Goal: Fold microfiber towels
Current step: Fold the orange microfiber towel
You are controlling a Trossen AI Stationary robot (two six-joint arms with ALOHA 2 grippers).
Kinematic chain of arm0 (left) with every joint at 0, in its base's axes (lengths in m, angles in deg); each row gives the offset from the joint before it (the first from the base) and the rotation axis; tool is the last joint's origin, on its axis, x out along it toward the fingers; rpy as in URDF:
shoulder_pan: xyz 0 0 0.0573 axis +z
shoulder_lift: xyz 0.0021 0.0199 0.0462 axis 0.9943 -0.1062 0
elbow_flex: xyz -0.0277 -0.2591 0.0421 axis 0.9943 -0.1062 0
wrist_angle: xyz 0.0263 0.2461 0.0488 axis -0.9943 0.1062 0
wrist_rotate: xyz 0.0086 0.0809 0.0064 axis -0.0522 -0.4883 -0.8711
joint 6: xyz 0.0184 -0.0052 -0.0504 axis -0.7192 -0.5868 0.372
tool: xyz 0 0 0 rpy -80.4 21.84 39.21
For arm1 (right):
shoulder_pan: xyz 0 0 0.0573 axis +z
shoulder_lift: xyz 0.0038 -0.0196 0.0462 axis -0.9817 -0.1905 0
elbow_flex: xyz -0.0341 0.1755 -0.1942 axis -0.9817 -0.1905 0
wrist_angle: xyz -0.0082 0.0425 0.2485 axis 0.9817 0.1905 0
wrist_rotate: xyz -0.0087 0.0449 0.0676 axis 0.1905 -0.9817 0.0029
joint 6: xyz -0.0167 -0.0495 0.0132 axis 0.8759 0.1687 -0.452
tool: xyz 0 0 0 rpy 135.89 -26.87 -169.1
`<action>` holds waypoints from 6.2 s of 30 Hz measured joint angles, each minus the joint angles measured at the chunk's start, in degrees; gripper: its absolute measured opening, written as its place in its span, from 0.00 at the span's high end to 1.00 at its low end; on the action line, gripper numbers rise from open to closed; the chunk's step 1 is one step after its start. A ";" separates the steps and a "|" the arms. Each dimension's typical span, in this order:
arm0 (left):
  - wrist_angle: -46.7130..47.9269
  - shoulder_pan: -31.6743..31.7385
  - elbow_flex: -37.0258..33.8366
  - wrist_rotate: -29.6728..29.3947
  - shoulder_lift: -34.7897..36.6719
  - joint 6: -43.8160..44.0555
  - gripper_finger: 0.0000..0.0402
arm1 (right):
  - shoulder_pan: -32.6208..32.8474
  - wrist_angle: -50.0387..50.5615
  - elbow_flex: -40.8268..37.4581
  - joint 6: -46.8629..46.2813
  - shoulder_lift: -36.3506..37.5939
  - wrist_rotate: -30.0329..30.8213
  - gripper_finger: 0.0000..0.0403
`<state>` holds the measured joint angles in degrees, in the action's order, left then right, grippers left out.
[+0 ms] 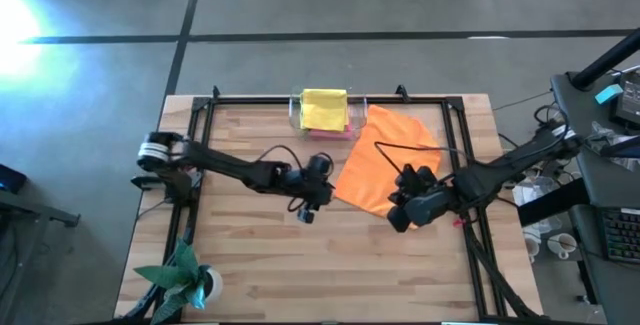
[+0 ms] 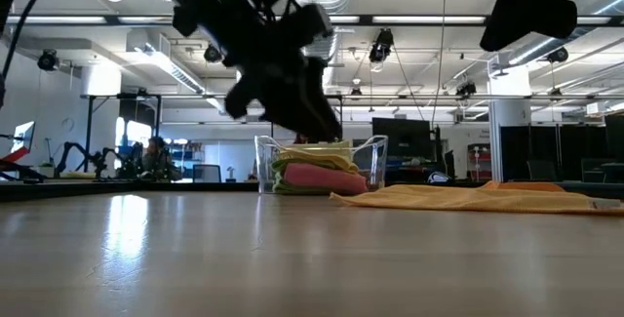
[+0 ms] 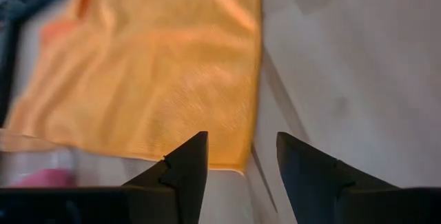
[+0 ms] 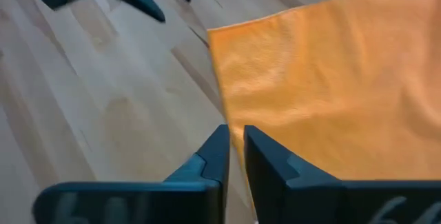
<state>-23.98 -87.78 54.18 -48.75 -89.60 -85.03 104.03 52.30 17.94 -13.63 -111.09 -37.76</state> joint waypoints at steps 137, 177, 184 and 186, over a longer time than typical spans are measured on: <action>36.72 -1.57 30.93 -16.97 26.75 7.46 1.00 | 8.24 32.48 60.76 18.12 -22.01 33.89 0.98; 65.64 -9.37 29.71 -4.98 21.09 40.30 1.00 | 0.90 39.62 56.12 7.26 -28.42 5.89 0.98; 61.28 -16.78 22.17 -0.13 16.57 52.02 1.00 | 7.47 37.33 52.42 -1.75 -36.59 -2.24 0.98; 60.41 -18.30 20.79 0.56 14.40 54.71 1.00 | 8.88 35.97 51.52 -2.22 -38.55 -4.08 0.98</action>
<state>36.43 -106.09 74.97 -48.19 -75.20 -30.32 112.91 88.26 69.46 -15.85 -149.65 -41.85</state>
